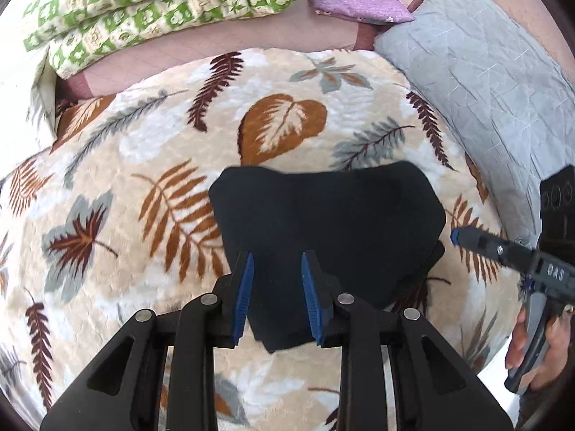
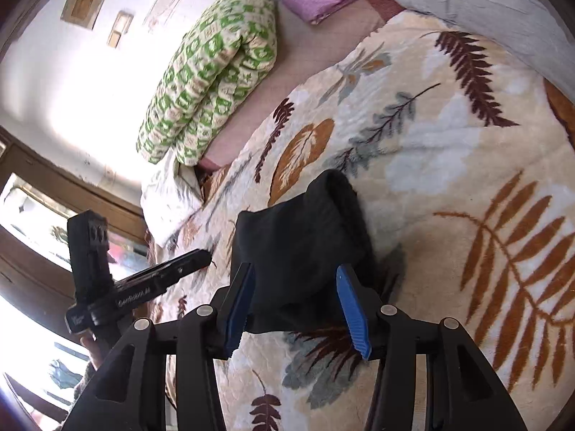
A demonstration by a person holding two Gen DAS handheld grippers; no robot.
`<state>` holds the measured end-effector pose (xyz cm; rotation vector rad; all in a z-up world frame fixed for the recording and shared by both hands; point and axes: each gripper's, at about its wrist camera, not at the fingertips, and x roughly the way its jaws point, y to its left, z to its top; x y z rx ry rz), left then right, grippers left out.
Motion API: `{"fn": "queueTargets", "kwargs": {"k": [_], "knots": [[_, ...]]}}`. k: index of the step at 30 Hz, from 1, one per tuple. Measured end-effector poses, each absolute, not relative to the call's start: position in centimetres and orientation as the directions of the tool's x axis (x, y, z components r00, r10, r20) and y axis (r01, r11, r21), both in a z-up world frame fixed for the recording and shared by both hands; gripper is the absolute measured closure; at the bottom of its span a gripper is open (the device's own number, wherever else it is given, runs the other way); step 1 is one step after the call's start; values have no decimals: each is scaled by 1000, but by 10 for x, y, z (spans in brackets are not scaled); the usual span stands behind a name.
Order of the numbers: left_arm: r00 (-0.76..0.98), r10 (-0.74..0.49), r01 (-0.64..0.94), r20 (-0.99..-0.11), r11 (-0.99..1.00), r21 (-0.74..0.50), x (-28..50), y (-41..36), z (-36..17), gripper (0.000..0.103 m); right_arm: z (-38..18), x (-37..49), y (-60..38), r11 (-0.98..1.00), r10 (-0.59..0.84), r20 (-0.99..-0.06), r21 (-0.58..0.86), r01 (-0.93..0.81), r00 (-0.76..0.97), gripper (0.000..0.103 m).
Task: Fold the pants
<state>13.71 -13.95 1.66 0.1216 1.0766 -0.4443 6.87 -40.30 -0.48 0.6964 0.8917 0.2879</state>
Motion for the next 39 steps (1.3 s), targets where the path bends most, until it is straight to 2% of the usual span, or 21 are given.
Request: {"fn": "queueTargets", "kwargs": {"k": [7, 11, 14, 18, 24, 25, 27, 29, 35, 37, 39], "knots": [[379, -262, 340, -888, 931, -129, 137, -122, 2, 78, -2, 83, -394, 829, 428, -693, 557, 54, 581, 48], [275, -362, 202, -891, 927, -315, 155, -89, -14, 75, 0, 94, -398, 870, 375, -730, 489, 54, 572, 40], [216, -412, 124, -885, 911, -393, 164, -77, -27, 75, -5, 104, -403, 879, 366, -753, 472, 62, 546, 38], [171, -450, 85, -876, 893, -442, 167, -79, -37, 75, -15, 117, -400, 890, 368, -779, 454, 51, 508, 38], [171, -479, 9, -861, 875, -484, 169, -76, -45, 75, -31, 131, -402, 860, 418, -773, 506, 67, 477, 38], [173, -488, -8, -856, 868, -497, 169, -73, -46, 74, -33, 132, -402, 852, 431, -767, 520, 67, 475, 38], [177, -508, -41, -843, 852, -522, 170, -68, -50, 58, -36, 135, -401, 843, 453, -763, 535, 57, 462, 36], [190, -515, -79, -836, 840, -536, 171, -65, -53, 50, -40, 138, -396, 851, 456, -775, 523, 38, 438, 35], [138, -566, -138, -813, 802, -582, 179, -72, -72, 49, -51, 145, -390, 865, 459, -800, 502, 14, 386, 35], [126, -571, -137, -811, 800, -584, 179, -80, -76, 44, -53, 145, -394, 851, 478, -790, 524, 19, 385, 35], [152, -576, -133, -803, 794, -594, 177, -84, -74, 30, -55, 145, -398, 835, 500, -777, 550, 25, 383, 35]]}}
